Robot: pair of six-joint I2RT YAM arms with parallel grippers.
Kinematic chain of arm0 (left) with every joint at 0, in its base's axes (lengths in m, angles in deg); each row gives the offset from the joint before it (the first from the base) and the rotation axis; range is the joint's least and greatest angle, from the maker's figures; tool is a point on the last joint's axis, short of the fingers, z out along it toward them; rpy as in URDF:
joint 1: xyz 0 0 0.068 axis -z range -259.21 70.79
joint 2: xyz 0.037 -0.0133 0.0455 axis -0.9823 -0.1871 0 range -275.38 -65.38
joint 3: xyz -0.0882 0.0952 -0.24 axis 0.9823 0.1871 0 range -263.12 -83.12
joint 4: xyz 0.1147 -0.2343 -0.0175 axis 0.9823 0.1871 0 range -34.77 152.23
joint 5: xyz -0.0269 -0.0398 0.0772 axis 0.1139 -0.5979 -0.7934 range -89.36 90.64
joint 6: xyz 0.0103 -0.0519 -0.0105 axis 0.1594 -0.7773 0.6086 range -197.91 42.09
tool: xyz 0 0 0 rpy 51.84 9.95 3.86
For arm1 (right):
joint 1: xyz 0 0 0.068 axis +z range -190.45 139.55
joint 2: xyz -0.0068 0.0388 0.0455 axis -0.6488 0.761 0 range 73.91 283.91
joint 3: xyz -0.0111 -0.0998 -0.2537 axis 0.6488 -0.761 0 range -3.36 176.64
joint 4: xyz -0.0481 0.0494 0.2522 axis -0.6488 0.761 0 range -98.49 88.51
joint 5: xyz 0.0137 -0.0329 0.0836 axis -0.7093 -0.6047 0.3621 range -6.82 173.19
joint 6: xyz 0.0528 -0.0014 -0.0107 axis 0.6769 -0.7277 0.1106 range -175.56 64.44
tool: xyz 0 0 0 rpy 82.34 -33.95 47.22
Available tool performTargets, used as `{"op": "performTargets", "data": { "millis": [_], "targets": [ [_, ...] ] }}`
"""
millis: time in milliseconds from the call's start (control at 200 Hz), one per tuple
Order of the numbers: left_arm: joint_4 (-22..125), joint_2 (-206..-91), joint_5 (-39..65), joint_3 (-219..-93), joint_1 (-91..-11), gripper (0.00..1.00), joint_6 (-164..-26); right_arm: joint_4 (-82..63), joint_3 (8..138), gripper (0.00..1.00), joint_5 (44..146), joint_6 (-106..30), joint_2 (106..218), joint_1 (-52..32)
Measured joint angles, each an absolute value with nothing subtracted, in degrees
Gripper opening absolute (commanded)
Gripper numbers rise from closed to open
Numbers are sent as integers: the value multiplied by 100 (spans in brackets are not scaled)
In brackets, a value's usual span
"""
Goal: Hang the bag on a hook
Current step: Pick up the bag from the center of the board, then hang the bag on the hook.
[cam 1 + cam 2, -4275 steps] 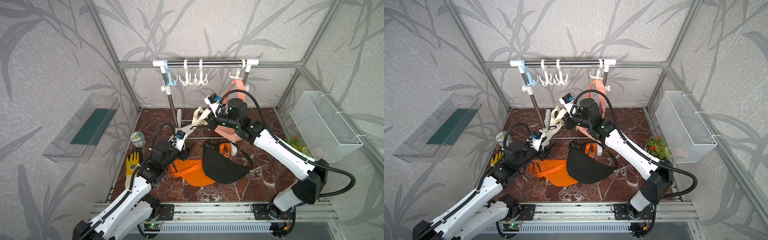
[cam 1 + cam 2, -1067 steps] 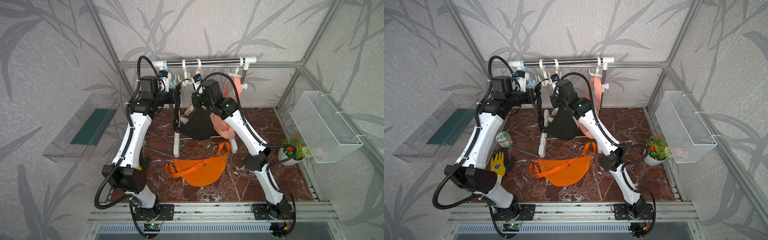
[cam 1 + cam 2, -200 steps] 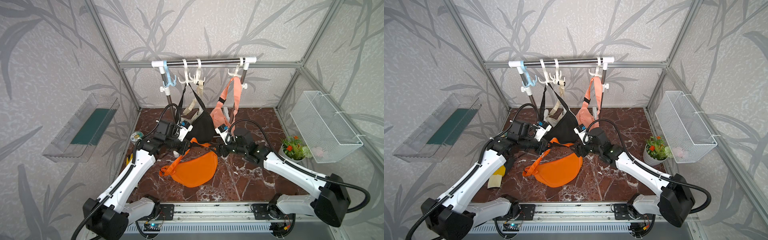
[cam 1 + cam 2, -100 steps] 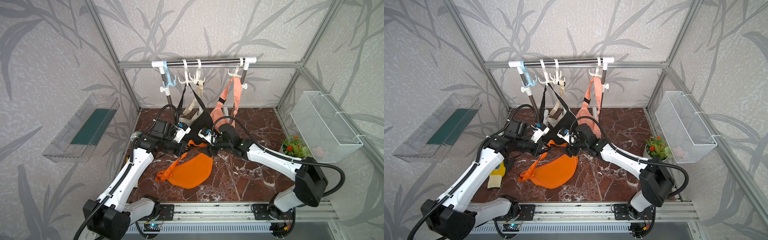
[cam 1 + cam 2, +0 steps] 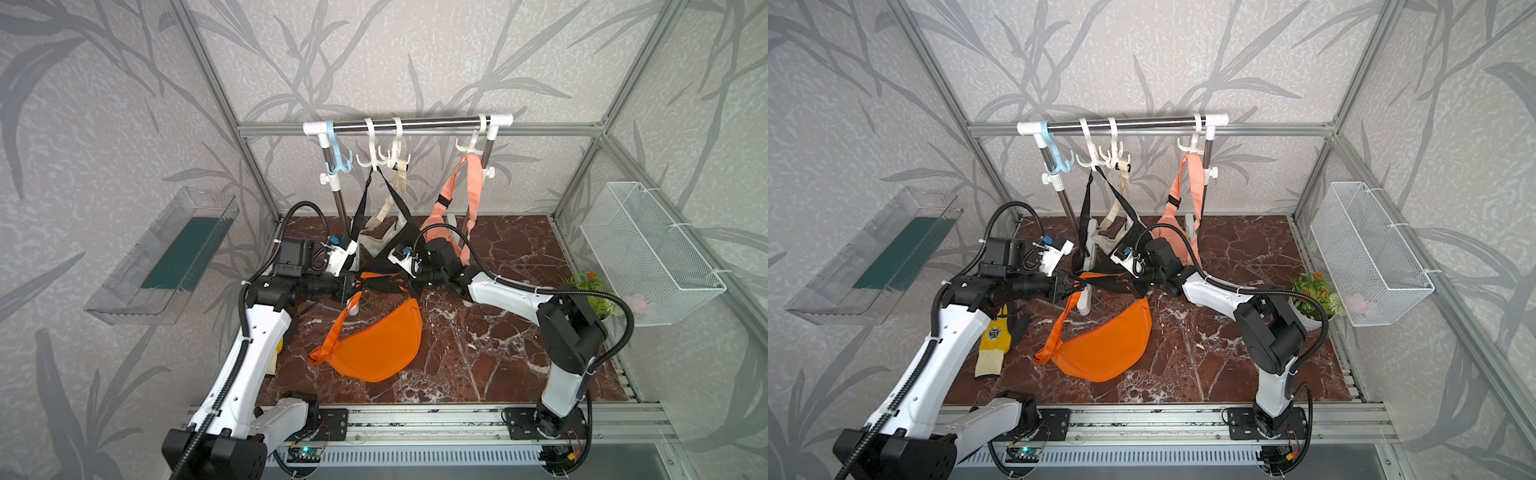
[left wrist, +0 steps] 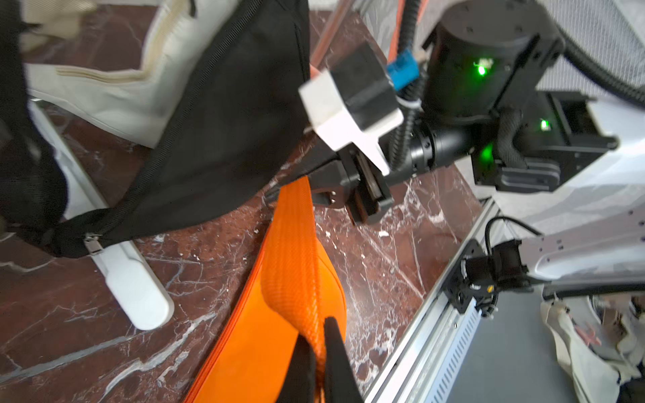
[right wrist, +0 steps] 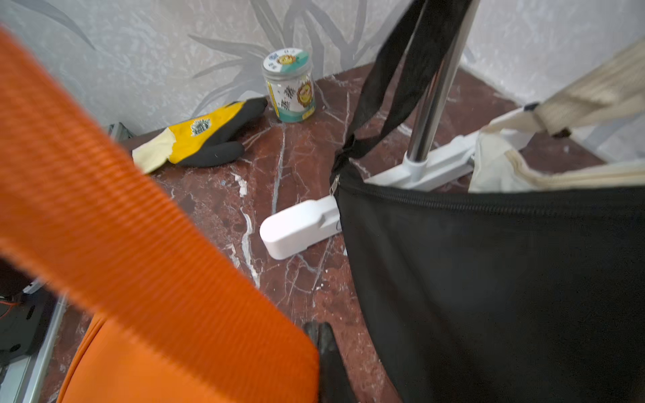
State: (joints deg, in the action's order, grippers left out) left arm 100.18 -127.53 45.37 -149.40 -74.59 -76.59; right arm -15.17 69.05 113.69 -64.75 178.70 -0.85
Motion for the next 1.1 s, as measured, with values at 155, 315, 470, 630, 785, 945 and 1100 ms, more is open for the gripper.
{"op": "performTargets", "data": {
  "millis": [155,315,470,630,785,945,1100],
  "targets": [
    [9524,-12677,4740,-15141,-8095,0,-8092,-1607,6944,0,11419,-6151,17435,4],
    [8964,-12902,4845,-15821,-8615,0,-8566,-1202,7654,0,10816,-6040,17015,419],
    [8569,-13357,4869,-16759,-8797,0,-8809,-492,8902,0,10258,-5791,17015,774],
    [8580,-13990,4771,-17884,-8834,0,-8750,208,10417,0,9955,-5439,17453,846],
    [9001,-14609,4585,-18988,-8915,0,-8535,881,11752,0,9788,-5220,18196,843],
    [9653,-15298,4334,-20107,-8974,0,-8253,1720,13300,0,9668,-5155,19181,841],
    [10520,-16290,4168,-21630,-8980,0,-7991,2380,14939,0,9664,-5059,20150,811]
  ]
}}
